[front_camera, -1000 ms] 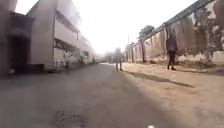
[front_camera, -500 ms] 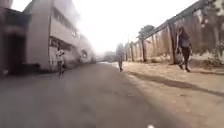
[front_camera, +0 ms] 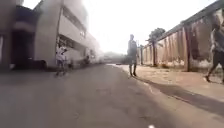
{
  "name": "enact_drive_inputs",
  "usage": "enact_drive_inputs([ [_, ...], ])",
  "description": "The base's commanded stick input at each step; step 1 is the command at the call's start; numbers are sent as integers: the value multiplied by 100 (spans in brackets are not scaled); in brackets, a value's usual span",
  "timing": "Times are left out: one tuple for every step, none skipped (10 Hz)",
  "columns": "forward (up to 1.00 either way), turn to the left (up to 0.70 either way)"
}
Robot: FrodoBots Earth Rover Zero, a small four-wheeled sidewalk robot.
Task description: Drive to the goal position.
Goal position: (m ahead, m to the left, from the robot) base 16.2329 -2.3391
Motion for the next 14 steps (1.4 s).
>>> enact_drive_inputs([
  [100, 0],
  [100, 0],
  [100, 0],
  [100, 0],
  [100, 0],
  [100, 0],
  [100, 0],
  [100, 0],
  [100, 0],
  [100, 0],
  [100, 0],
  [100, 0],
  [100, 0],
  [100, 12],
])
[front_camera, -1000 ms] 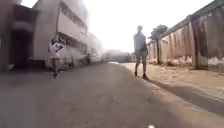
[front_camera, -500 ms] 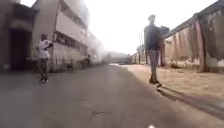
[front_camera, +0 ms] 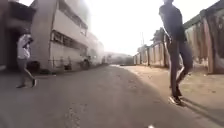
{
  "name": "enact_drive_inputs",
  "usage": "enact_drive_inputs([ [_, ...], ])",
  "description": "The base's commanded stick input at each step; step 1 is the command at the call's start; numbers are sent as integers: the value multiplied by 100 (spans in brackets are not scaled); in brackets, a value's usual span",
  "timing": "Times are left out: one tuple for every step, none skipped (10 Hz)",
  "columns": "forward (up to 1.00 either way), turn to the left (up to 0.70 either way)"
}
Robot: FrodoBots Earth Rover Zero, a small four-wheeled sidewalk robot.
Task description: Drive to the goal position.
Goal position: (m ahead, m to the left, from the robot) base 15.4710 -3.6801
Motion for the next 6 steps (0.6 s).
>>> enact_drive_inputs([
  [100, 24],
  [100, 5],
  [100, 0],
  [100, 0],
  [100, 0],
  [100, 0],
])
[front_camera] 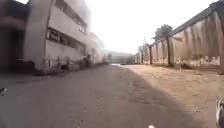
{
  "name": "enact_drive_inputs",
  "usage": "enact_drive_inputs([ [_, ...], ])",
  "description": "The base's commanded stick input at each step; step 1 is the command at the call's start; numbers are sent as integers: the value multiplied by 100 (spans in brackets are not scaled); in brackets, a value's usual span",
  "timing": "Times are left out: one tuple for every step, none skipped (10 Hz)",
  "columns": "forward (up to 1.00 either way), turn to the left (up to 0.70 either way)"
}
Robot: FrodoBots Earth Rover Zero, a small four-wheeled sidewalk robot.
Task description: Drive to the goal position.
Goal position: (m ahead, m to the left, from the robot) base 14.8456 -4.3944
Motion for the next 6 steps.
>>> enact_drive_inputs([
  [100, 0],
  [100, 0],
  [100, 0],
  [100, 0],
  [100, 0],
  [100, 0],
])
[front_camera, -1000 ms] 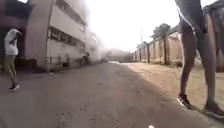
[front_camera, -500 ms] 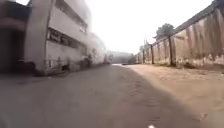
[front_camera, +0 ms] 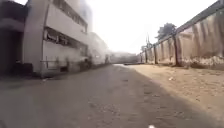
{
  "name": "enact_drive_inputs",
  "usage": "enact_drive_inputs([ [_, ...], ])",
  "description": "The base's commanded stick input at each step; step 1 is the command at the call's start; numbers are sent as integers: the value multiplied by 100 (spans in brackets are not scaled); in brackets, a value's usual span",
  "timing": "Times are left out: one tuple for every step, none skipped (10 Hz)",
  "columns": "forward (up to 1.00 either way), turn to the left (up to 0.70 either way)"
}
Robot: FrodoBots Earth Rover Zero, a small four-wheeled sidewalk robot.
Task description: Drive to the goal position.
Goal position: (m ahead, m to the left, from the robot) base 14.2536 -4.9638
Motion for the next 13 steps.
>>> enact_drive_inputs([
  [100, 0],
  [100, 0],
  [100, 0],
  [100, 0],
  [100, 0],
  [100, 0],
  [100, 0],
  [100, 21],
  [100, 4],
  [100, 0],
  [100, 0],
  [100, 0],
  [100, 0],
])
